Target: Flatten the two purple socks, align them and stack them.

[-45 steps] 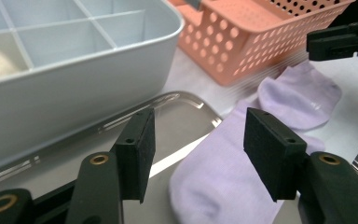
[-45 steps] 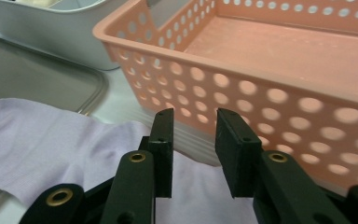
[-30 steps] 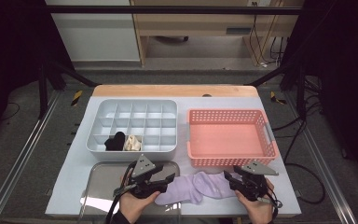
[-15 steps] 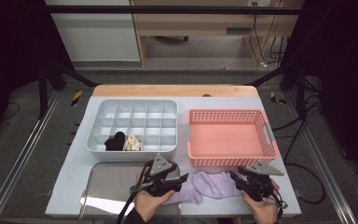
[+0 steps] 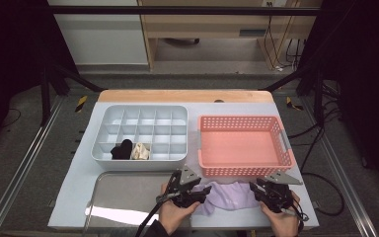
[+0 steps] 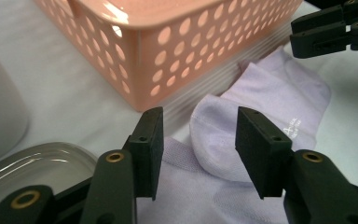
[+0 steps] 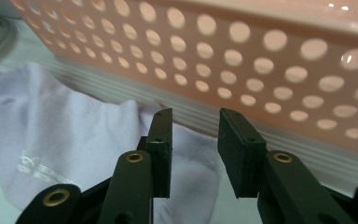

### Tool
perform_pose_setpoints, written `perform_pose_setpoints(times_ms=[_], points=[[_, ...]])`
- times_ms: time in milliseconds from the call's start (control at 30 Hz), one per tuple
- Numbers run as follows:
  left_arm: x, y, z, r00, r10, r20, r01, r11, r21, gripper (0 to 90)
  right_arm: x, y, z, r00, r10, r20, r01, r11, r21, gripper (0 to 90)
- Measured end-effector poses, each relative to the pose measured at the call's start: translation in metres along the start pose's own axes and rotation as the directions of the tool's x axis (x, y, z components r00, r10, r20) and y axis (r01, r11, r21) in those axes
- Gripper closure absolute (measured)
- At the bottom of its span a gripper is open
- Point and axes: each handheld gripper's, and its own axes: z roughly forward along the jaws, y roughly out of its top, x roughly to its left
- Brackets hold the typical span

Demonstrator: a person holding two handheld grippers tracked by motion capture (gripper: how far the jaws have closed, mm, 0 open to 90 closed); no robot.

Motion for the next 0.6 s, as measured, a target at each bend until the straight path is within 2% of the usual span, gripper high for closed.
perform_pose_setpoints(times_ms=[167,300,433,533,600], points=[[0.0,-0.004,0.01,1.0,-0.002,-0.003,0.002,0.9994,0.036,56.4,-0.004,-0.004,0.007,0.9999,0.004,0.014,-0.005,0.999,0.042,66.1],[0.002,-0.006,0.016,1.0,0.002,-0.001,-0.002,0.9981,0.062,61.7,-0.004,-0.006,0.013,1.0,0.003,0.003,-0.003,0.997,0.075,68.8],[0.0,-0.008,0.018,1.0,0.006,0.0,-0.006,0.9977,0.068,69.4,-0.002,-0.005,0.012,0.9999,0.015,-0.002,-0.015,0.996,0.089,76.1],[-0.001,-0.008,0.018,0.9999,0.015,-0.001,-0.015,0.9974,0.071,77.0,-0.001,-0.005,0.01,0.9999,0.012,0.005,-0.012,0.995,0.098,84.2],[-0.001,-0.008,0.018,0.9999,0.014,-0.001,-0.014,0.997,0.076,80.8,-0.001,-0.005,0.009,0.9999,0.007,0.012,-0.008,0.995,0.1,86.4]])
